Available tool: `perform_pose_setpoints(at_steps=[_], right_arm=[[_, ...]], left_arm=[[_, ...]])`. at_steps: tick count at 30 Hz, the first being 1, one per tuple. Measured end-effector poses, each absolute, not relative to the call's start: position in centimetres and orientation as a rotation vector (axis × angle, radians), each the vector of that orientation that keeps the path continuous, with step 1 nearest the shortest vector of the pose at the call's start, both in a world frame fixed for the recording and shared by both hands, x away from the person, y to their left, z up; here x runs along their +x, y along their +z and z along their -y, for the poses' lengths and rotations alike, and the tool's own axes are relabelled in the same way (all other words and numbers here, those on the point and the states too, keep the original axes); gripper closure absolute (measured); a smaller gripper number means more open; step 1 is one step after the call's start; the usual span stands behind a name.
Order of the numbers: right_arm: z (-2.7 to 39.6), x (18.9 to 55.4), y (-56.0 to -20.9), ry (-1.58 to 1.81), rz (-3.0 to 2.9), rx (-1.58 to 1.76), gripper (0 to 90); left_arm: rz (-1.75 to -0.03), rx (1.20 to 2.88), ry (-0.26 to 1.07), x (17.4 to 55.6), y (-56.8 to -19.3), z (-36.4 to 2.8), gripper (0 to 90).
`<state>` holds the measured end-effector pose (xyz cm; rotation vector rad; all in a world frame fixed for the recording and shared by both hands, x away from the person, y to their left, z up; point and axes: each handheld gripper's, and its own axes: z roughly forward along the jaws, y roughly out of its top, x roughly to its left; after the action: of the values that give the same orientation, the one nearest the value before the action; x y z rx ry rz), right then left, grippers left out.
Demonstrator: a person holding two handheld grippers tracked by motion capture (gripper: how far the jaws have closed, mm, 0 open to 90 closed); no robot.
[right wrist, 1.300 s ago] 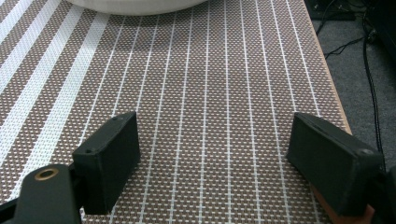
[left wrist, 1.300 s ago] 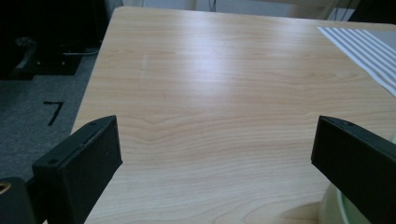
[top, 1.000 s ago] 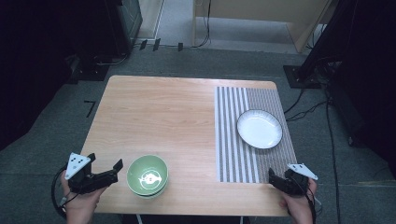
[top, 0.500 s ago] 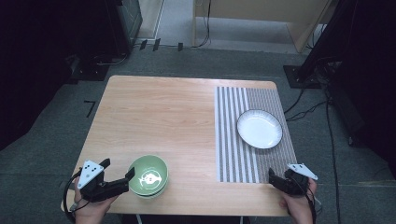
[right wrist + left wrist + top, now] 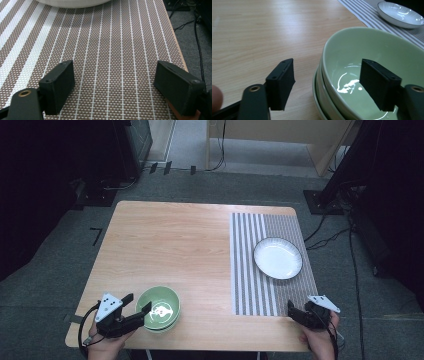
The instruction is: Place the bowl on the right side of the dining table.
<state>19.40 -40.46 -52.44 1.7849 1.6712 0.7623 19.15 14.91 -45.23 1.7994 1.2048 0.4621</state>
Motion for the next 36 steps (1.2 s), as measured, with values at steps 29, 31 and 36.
perform_pose_setpoints(at_steps=[29,31,36], right_arm=[[35.3,18.4,-47.0,0.96,-1.695,1.641,23.2],[34.7,18.3,-46.6,0.972,-1.705,1.62,23.3],[33.8,18.1,-45.8,0.988,-1.71,1.602,23.2]], left_arm=[[-1.152,1.949,0.653,19.6,-45.0,-13.0,79.2],[-1.149,1.951,0.647,19.7,-44.9,-13.1,79.6],[-1.141,1.953,0.644,19.8,-44.8,-13.1,79.8]])
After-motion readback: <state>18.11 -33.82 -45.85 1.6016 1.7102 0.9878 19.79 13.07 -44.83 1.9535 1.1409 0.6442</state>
